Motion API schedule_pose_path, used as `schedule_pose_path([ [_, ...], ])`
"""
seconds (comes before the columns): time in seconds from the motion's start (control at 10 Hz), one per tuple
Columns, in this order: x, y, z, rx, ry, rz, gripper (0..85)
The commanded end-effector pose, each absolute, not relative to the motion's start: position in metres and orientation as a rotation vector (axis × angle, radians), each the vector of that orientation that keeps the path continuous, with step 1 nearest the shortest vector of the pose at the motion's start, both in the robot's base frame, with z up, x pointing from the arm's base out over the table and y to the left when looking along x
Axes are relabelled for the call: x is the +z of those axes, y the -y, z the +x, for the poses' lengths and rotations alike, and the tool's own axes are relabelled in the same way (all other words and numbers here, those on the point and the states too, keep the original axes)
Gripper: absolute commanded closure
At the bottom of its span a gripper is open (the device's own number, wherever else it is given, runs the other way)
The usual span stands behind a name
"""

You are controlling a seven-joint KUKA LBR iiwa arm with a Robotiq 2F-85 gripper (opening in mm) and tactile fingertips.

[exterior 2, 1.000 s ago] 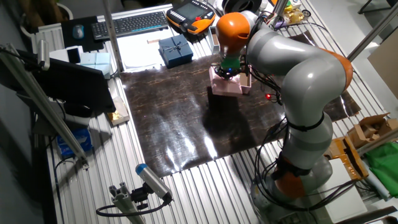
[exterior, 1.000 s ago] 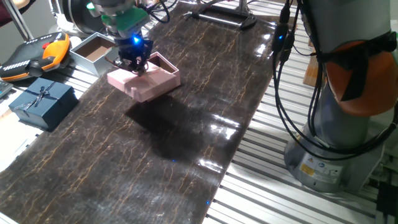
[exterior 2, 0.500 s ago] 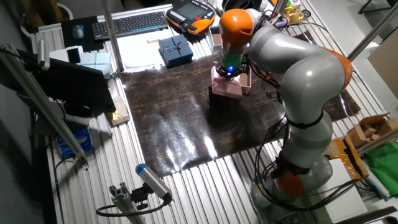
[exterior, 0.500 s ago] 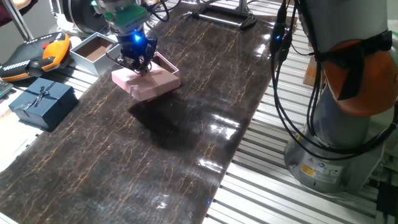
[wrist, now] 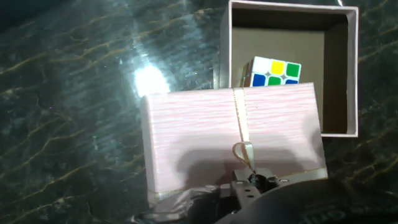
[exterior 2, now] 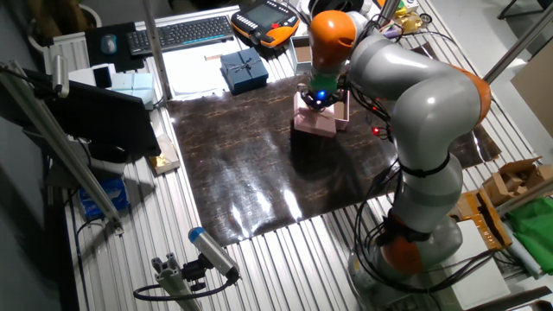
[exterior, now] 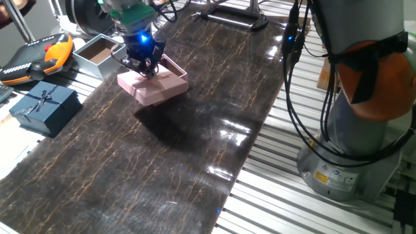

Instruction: Cover the box

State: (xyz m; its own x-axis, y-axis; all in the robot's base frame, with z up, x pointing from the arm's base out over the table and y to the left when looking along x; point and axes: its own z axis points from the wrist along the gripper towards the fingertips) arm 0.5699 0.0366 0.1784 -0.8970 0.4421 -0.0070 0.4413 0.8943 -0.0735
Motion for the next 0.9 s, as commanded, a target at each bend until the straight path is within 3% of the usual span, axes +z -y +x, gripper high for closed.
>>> schedule_pose_path([
  [0.0, 0.178, -0.037, 0.57, 0.113, 3.055, -0.704, 84.3],
  [0.4, 0.178, -0.037, 0.57, 0.038, 3.072, -0.714, 84.3],
  [0.8, 0.18, -0.019, 0.571, 0.076, 3.124, -0.577, 84.3],
])
